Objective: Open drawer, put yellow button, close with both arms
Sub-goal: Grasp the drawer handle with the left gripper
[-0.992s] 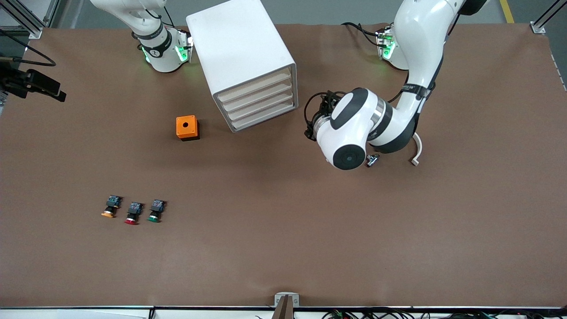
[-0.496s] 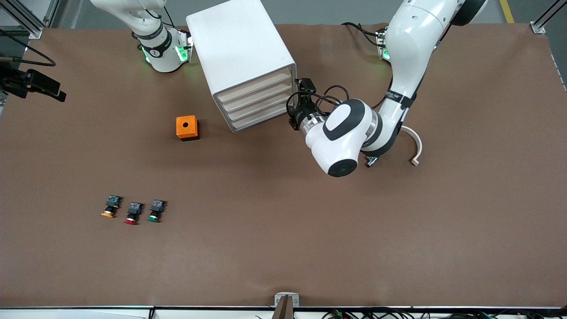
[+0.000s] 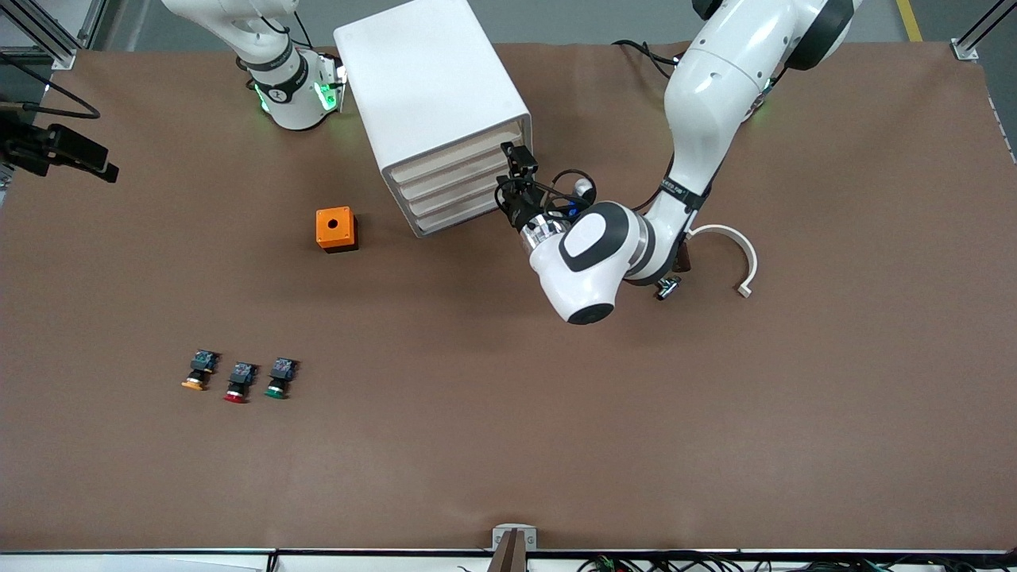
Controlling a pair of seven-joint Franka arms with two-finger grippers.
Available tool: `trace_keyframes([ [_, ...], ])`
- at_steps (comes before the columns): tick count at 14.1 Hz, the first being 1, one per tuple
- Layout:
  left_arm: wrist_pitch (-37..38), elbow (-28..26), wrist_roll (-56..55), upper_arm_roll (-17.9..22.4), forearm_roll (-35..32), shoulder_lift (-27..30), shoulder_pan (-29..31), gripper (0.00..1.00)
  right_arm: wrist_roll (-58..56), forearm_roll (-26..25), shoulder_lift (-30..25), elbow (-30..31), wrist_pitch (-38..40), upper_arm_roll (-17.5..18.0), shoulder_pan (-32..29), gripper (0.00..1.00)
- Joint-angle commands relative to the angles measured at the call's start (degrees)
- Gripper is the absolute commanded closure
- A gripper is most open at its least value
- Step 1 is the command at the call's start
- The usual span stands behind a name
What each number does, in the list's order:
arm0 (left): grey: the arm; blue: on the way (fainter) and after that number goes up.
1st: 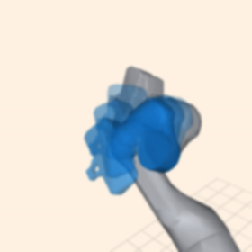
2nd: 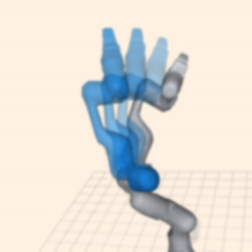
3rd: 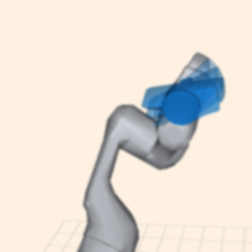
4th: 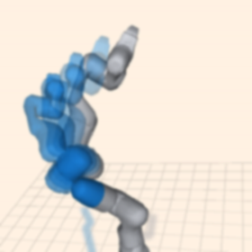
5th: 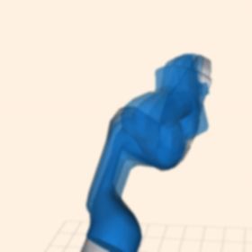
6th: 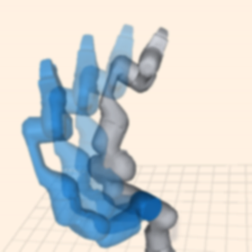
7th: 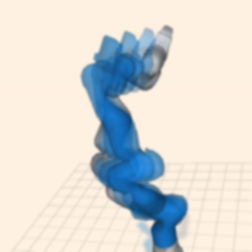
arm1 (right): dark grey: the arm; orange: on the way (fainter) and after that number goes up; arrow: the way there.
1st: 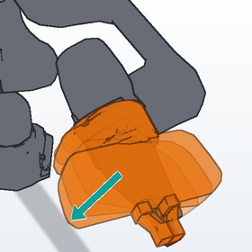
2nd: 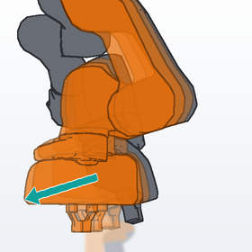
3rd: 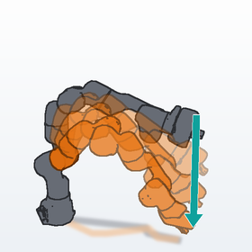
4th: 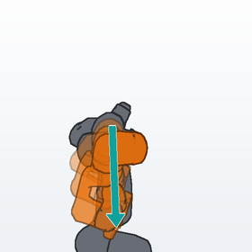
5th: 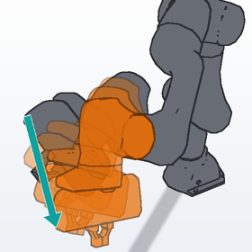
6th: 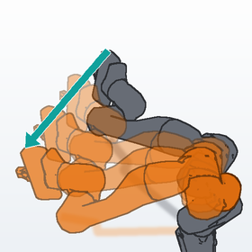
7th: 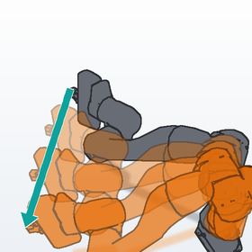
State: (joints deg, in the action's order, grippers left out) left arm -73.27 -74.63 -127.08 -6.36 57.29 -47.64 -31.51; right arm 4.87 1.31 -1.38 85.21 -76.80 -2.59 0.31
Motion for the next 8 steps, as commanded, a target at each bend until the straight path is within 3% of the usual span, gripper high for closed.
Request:
trace_keyframes([
  [1,1.5,1.4,-1.7,0.2,2.0,-1.6,-0.6,0.41,-0.3,0.6,-1.4,1.3,0.0,-0.1,0.1,0.00],
  [8,1.5,0.7,-2.6,0.2,2.7,-2.5,-4.1,0.46,-0.3,0.5,-1.4,1.4,0.0,-0.1,0.1,0.00],
])
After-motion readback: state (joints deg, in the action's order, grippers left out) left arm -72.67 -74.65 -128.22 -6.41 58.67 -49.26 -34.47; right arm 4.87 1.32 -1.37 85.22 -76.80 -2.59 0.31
